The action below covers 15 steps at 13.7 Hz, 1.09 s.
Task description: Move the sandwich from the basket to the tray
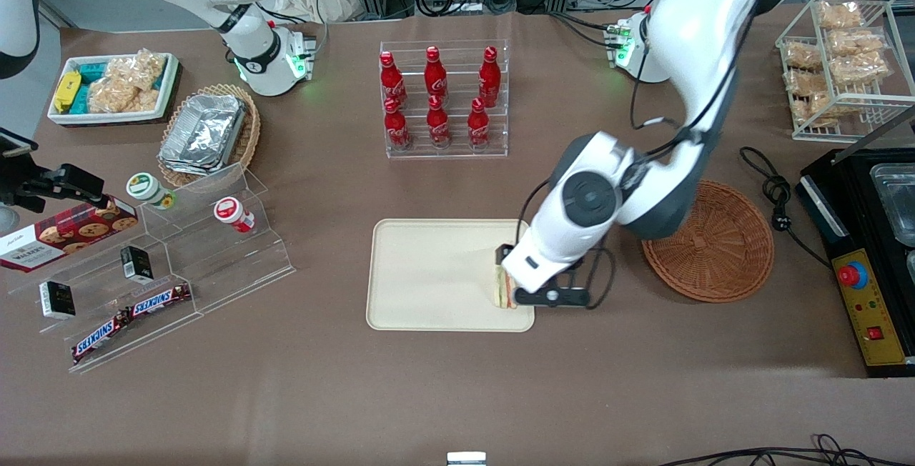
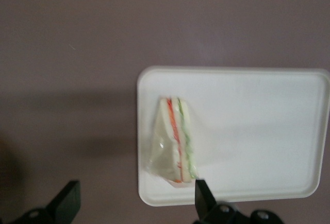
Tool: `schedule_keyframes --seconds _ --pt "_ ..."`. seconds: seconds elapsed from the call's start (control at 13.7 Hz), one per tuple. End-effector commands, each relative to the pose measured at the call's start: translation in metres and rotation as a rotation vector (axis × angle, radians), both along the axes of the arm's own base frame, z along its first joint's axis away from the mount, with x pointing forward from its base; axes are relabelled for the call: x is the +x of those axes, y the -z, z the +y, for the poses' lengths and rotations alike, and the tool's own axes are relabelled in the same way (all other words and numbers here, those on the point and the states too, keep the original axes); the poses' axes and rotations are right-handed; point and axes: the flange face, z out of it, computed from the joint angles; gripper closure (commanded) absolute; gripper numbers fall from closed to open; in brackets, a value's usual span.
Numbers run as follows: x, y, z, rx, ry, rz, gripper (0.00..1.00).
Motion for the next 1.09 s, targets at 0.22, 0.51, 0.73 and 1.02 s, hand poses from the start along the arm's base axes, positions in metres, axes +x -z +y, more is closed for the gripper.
schedule_keyframes --seconds 0.22,0.51,0.73,1.02 --pt "-0.016 -0.158 0.16 0.085 -0.071 -0.046 0.01" --pt "-0.029 -0.199 0.255 0.136 -0.111 -0.024 0.01" --pt "-0.033 -0.2 0.288 0.149 -0.123 0.014 0.01" --pt "-0.038 -0.206 0.312 0.159 -0.013 0.027 0.01"
